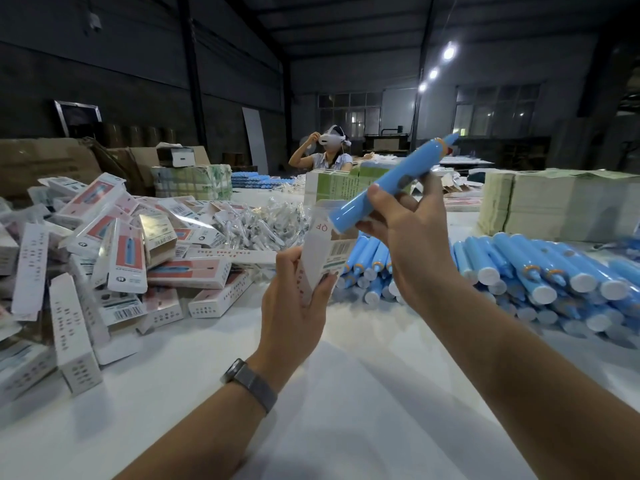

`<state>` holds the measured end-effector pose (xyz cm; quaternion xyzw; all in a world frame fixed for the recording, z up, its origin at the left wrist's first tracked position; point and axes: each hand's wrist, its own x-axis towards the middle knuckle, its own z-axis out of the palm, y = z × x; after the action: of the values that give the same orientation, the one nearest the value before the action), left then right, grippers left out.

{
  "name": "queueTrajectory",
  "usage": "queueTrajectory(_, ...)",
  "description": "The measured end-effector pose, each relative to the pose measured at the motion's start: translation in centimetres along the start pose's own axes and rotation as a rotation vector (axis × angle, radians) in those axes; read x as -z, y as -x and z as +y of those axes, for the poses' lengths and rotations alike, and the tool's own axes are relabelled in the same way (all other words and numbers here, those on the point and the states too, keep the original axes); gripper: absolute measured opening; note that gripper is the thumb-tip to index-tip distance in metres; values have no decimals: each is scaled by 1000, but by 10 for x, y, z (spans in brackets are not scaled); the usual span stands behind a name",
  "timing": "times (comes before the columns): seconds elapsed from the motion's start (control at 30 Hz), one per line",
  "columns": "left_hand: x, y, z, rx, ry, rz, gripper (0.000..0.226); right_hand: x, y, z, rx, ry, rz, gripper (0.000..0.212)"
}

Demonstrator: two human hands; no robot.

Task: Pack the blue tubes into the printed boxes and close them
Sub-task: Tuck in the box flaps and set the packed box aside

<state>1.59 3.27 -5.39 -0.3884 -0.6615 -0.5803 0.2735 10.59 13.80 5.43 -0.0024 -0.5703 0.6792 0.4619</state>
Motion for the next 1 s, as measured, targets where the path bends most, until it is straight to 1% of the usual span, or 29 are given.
queueTrajectory(0.07, 1, 0, 0, 0, -13, 7, 37, -1, 0, 3, 60, 155, -18, 34)
queueTrajectory(0.13, 1, 0, 0, -4, -23, 15, 37, -1, 1, 6, 108, 278, -5, 32)
queueTrajectory(0.2, 1, 0, -1, -5, -31, 13, 37, 2, 1, 6, 172, 363, -8, 44)
queueTrajectory(0.33, 1, 1, -1, -18, -35, -6, 36, 7, 2, 3, 289, 424, -118, 95)
queueTrajectory(0.37, 1, 1, 0, -29, -35, -16, 36, 8, 1, 3, 295, 435, -139, 103)
queueTrajectory(0.43, 0, 2, 1, -43, -36, -38, 35, 8, 3, 4, 294, 491, -172, 106)
queueTrajectory(0.53, 0, 2, 2, -38, -23, -49, 34, 6, 5, 8, 342, 572, -182, 95)
queueTrajectory(0.67, 1, 1, 2, 6, -5, -26, 34, 3, 8, 13, 373, 577, -170, 76)
queueTrajectory(0.77, 1, 1, 1, 31, 8, -16, 35, 3, 8, 14, 385, 593, -131, 63)
queueTrajectory(0.83, 0, 1, 0, 35, 8, -16, 35, 3, 9, 15, 383, 620, -116, 45)
queueTrajectory(0.93, -1, 1, -3, 45, 31, 15, 34, 2, 17, 29, 387, 759, -181, 11)
queueTrajectory(0.97, -2, 0, -5, 49, 42, 23, 33, 2, 22, 37, 378, 818, -220, 10)
queueTrajectory(1.0, -2, 0, -7, 55, 49, 30, 33, 2, 25, 45, 367, 869, -258, 15)
